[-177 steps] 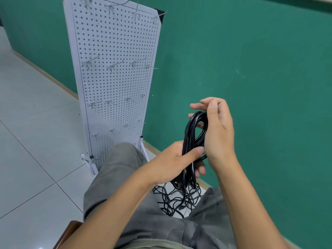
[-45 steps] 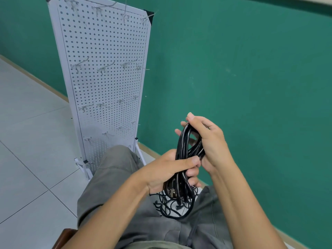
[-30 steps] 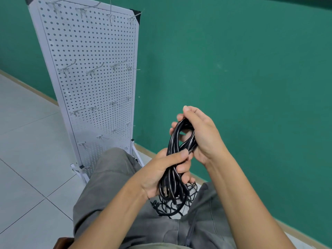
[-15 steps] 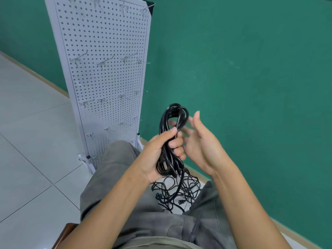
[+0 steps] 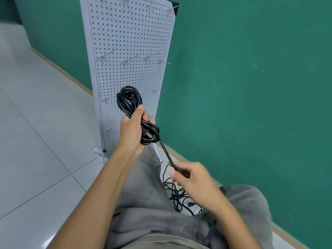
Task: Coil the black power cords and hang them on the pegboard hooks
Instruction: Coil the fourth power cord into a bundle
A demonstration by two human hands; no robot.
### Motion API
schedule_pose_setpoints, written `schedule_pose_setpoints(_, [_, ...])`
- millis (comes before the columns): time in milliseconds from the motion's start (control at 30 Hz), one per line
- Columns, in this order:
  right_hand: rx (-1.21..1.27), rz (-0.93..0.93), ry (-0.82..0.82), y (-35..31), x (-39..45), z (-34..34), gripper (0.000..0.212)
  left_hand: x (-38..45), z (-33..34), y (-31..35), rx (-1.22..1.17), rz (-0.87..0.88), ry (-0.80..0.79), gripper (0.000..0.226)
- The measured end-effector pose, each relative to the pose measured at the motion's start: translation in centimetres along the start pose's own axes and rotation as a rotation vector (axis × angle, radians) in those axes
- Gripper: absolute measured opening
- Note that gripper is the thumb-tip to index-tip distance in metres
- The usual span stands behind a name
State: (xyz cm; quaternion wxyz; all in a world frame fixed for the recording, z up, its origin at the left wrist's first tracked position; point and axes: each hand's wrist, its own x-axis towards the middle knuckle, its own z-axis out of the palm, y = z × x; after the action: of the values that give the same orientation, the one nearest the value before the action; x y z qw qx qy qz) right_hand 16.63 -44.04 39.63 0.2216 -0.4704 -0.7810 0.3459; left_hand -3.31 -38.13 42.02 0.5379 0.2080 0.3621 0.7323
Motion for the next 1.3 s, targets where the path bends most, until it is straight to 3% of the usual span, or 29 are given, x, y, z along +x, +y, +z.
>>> schedule_pose_setpoints(133, [-0.281, -0.173, 0.045, -2.2, 0.1, -1.3, 0.020, -0.2, 0.3, -0.5, 0.287, 0.077, 0.011, 0.023])
schedule_pose_setpoints(233, [-0.342, -0.201, 0.028, -3.9, 0.4, -2.8, 0.032, -0.8, 0.9, -1.1, 0.390, 0.057, -0.105, 0.023])
schedule_pose_setpoints(367, [-0.172, -0.178, 0.118, -6.0, 0.5, -4.9, 0.020, -2.3, 2.2, -1.7, 0.544, 0.079, -0.253, 0.028])
schedule_pose_setpoints(433, [-0.098, -0.143, 0.199, -6.6, 0.7, -5.8, 0.032, -3.1, 2.9, -2.3, 0.581, 0.083, -0.329, 0.031])
schedule_pose_setpoints(600, [-0.202, -0.057, 0.384, -6.7, 1.0, -7.3, 0.059, -5.4, 4.2, -3.5, 0.370, -0.117, -0.591, 0.045])
schedule_pose_setpoints(733, [-0.009, -0.052, 0.367, -6.6, 0.2, -7.4, 0.044, -5.9, 4.5, -3.5, 0.385, -0.164, -0.624, 0.058])
schedule_pose_setpoints(833, [-0.035, -0.055, 0.362, -5.8, 0.2, -7.6, 0.034, -5.6, 4.2, -3.4, 0.386, -0.191, -0.669, 0.055])
schedule_pose_setpoints(1067, [0.043, 0.057, 0.558, -5.0, 0.3, -8.3, 0.055, -5.4, 4.0, -3.0, 0.268, -0.227, -0.792, 0.022])
schedule_pose_setpoints(1167, [0.122, 0.038, 0.481, -4.4, 0.1, -7.8, 0.039, -5.0, 3.7, -3.1, 0.165, -0.255, -0.820, 0.019])
schedule_pose_setpoints(1300, [0.452, 0.009, 0.416, -2.8, -0.6, -7.1, 0.008, -4.3, 3.2, -2.1, 0.152, -0.235, -0.793, 0.021])
